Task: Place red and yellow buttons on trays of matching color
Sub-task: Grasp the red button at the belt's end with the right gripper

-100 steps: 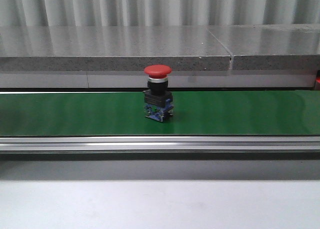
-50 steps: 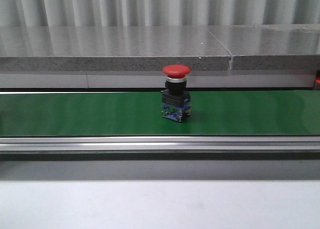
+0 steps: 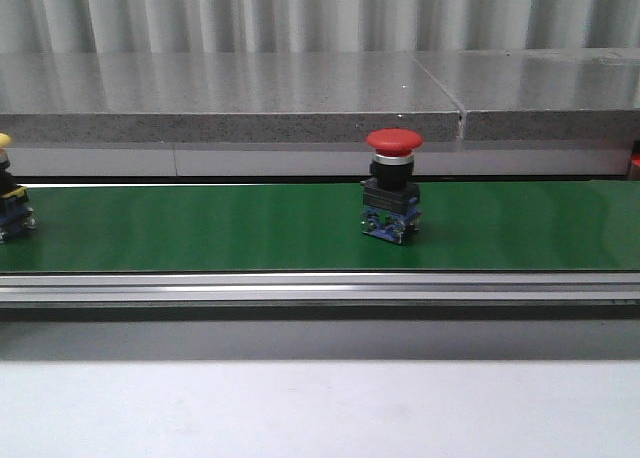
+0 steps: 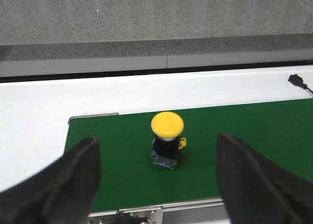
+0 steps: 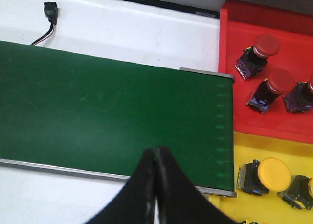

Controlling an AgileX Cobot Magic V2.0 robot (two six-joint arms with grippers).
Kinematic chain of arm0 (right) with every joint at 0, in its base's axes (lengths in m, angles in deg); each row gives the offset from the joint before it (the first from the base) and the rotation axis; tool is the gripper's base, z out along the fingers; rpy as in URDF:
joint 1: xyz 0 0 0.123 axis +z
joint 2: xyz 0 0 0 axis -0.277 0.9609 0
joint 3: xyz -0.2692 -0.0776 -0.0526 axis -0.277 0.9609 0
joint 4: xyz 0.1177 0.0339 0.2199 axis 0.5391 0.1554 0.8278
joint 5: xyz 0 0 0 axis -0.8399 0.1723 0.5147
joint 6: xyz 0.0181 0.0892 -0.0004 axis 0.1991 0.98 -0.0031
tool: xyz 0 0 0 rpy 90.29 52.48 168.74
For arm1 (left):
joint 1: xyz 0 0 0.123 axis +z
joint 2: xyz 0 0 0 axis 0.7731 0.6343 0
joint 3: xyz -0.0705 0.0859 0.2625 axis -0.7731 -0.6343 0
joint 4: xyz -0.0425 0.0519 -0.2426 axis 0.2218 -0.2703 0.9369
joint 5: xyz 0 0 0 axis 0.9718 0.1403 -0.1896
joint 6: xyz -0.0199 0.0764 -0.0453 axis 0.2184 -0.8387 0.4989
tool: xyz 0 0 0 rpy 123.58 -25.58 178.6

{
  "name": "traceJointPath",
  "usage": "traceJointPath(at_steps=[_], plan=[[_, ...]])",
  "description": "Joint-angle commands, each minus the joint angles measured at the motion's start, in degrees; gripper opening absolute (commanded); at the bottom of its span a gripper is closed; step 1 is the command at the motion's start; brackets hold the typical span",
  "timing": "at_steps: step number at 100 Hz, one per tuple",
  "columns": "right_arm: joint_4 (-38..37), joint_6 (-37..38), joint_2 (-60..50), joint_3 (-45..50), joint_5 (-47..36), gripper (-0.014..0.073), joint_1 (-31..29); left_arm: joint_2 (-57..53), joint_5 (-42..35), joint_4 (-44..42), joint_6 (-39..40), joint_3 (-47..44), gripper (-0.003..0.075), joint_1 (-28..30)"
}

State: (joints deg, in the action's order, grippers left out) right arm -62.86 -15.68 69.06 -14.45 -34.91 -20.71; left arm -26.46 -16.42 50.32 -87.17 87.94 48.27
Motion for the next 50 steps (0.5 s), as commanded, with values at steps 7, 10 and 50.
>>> traceJointPath(at_steps=[7,10,50], plan=[[0.0,-0.4,-0.8,-1.9,-3.7,-0.0067,0.0,0.0,-4.5,1.0,-0.2,1.4,0.0082,-0.4],[0.0,-0.4,-0.8,-1.9,-3.6,-0.0065,0.0,0.0,-4.6,1.0,-0.2,1.4,0.0012,-0.4],[0.0,-0.4,-0.8,-1.9,-1.6,0.0573,0.0,0.0,-5.8,1.0,-0.2,1.4,-0.002,-0.4]])
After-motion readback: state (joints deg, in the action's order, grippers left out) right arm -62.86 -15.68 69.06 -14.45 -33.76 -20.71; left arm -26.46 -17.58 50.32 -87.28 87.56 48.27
